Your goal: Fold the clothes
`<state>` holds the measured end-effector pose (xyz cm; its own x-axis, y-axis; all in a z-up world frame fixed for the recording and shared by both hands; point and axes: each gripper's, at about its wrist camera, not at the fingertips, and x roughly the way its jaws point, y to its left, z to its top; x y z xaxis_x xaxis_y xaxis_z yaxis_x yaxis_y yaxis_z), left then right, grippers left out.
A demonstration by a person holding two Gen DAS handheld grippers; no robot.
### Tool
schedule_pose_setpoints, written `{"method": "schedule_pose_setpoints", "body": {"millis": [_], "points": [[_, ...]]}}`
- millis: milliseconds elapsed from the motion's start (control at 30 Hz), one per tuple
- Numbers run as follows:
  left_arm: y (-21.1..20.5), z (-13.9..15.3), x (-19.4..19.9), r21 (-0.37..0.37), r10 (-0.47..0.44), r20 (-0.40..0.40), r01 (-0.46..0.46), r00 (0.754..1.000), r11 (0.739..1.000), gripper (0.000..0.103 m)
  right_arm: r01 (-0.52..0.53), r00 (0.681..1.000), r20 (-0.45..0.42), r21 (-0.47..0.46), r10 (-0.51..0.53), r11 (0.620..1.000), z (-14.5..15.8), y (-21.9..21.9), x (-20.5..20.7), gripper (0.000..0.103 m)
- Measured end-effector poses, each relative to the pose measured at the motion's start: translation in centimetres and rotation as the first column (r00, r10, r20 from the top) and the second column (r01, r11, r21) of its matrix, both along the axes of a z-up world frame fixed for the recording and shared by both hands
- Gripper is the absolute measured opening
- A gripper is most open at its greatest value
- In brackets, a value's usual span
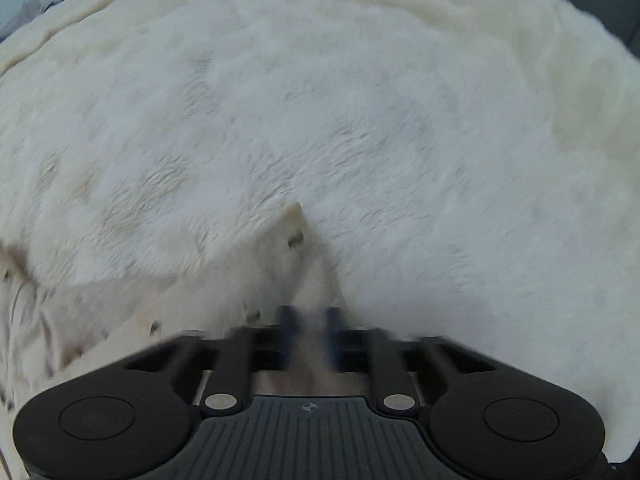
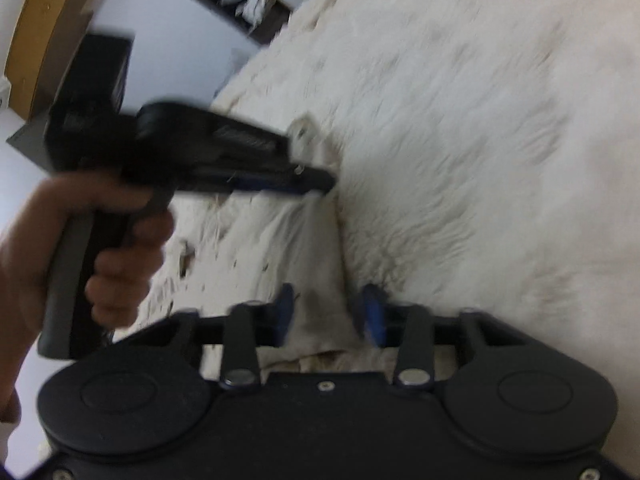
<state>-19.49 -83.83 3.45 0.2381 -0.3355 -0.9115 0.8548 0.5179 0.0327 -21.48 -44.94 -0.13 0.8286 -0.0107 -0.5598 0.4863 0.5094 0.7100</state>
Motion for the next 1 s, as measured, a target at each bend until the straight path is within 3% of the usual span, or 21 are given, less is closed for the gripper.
{"method": "schedule_pose_setpoints", "body": {"millis": [100,233,300,367,433,500,567,667,767,867,900,933,1000], "points": [[0.1,0.6,0.7,-0.050,0.027,0.055,-0.024,0.998,0.998,0.000,-0.078,0.997,-0.026,-0.022,0.077,0.997,0.2,0.4,-0.2,0.002],[0.0,1.1,1.3,-0.077,0.028,0.046,-0.024,0.999,0.997,0.000,-0.185,0.981,-0.066,-0.055,0.181,0.981,0.9,1.7,-2.1,0.002],[0.2,1.3,1.4,-0.075,0.038,0.015,-0.036,0.999,0.997,0.000,-0.151,0.987,-0.072,-0.076,0.145,0.986,1.2,1.7,-3.1,0.002],[0.8,2.1,1.9,-0.091,0.049,-0.082,-0.056,0.995,0.994,0.002,-0.113,0.993,-0.026,-0.083,0.111,0.990,1.5,1.1,-3.2,0.002],[1.5,3.7,1.9,-0.125,0.039,-0.140,-0.057,0.989,0.991,0.014,-0.101,0.995,-0.025,-0.099,0.099,0.990,1.5,1.0,-2.8,0.002],[1.7,5.0,1.9,-0.135,0.017,-0.187,-0.043,0.982,0.990,0.036,-0.096,0.995,-0.029,-0.105,0.094,0.990,1.3,1.0,-2.5,0.002],[1.2,5.3,1.6,-0.112,-0.009,-0.209,-0.014,0.978,0.994,0.039,-0.096,0.995,-0.033,-0.116,0.093,0.989,1.2,1.2,-2.1,0.002],[-0.1,4.7,0.5,-0.054,-0.036,-0.204,0.026,0.978,0.998,0.040,-0.098,0.995,-0.034,-0.124,0.094,0.987,1.2,1.2,-1.7,0.002],[-1.6,2.1,0.0,0.055,-0.017,-0.105,0.023,0.994,0.998,0.038,-0.099,0.995,-0.038,-0.122,0.095,0.988,1.2,1.2,-1.7,0.002],[-2.4,-1.0,0.6,0.132,0.029,-0.086,-0.018,0.996,0.991,0.026,-0.104,0.994,-0.039,-0.130,0.099,0.986,1.7,1.6,-2.7,0.003],[-2.4,-1.2,0.6,0.128,0.029,-0.068,-0.020,0.997,0.992,0.010,-0.107,0.994,-0.042,-0.133,0.102,0.985,1.8,1.5,-3.0,0.004],[-2.4,-1.2,0.6,0.119,0.027,-0.051,-0.021,0.998,0.993,0.004,-0.108,0.994,-0.045,-0.135,0.103,0.985,1.9,1.4,-3.0,0.008],[-2.3,-0.8,0.6,0.084,0.004,0.003,-0.005,1.000,0.996,0.002,-0.112,0.993,-0.053,-0.132,0.106,0.985,1.6,1.0,-2.5,0.007]]}}
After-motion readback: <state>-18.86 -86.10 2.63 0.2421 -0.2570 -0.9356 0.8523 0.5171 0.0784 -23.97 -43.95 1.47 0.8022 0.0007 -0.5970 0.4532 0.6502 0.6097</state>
